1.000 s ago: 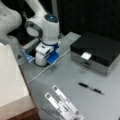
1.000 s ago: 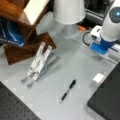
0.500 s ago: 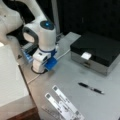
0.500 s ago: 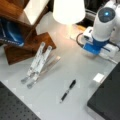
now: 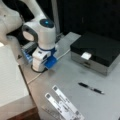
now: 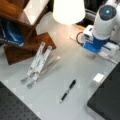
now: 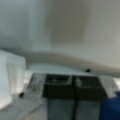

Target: Turn on the lamps. Open the box. Pick up the pen. Put it in the box.

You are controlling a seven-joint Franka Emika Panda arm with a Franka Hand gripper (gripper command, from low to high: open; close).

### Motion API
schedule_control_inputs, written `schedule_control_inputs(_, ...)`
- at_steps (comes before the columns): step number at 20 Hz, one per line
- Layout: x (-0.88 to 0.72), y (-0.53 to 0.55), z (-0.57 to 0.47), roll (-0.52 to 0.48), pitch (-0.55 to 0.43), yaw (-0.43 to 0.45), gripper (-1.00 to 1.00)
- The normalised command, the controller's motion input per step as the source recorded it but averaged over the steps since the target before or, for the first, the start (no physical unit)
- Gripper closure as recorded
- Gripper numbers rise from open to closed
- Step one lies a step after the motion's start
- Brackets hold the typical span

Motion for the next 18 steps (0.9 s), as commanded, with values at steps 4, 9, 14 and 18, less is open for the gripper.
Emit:
schedule_control_inputs(4,-0.68,-0.07,0.06,0.122,-0.352,0.092,1.0)
schedule_control_inputs(9,-0.53,-0.05,0.03,0.159,-0.295,0.028,1.0)
schedule_control_inputs(14,-0.41,-0.01,0.06,0.186,-0.207,-0.003,1.0)
schedule_control_inputs(18,-0.34,0.03,0.1,0.255,-0.147,-0.01,1.0)
